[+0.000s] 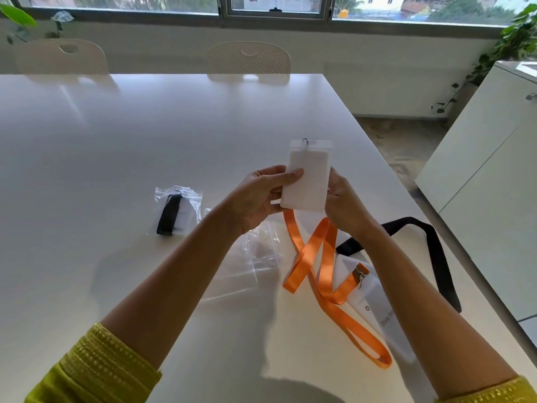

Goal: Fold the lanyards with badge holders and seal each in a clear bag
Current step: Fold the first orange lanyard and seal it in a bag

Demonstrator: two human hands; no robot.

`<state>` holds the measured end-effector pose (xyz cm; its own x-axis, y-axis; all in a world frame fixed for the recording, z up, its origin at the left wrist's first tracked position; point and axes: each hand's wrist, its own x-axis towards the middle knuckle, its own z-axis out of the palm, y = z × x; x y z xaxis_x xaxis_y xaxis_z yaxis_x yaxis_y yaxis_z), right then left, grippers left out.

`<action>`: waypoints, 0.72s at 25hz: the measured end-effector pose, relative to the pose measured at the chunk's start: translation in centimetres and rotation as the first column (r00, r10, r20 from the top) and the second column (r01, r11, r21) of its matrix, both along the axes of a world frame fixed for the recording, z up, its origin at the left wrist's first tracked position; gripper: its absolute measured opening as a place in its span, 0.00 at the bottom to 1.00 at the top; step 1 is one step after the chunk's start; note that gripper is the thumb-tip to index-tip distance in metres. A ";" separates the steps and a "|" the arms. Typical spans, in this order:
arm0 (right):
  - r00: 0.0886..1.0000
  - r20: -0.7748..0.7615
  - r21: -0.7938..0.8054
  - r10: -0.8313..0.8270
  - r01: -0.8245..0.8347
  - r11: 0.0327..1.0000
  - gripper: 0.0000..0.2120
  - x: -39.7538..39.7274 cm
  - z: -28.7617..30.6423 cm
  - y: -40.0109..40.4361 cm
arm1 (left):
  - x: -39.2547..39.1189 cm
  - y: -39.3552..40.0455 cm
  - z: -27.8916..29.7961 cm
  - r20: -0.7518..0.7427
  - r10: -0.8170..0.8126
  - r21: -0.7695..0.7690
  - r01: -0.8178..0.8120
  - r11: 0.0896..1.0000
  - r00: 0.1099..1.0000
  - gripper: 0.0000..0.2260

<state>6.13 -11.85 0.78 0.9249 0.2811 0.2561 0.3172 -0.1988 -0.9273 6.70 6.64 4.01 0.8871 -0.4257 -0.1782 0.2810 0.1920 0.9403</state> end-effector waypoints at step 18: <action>0.980 -0.120 -0.039 0.161 -0.167 0.985 0.13 -0.6 1.1 3.5 | 1.1 4.5 -0.1 -0.080 0.514 -0.154 -0.520 0.840 0.854 0.10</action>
<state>5.56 -8.37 1.89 0.8878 0.4407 0.1326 0.2405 -0.1986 -0.9501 7.81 11.11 3.89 0.9811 0.0680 -0.1810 0.1288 0.4683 0.8741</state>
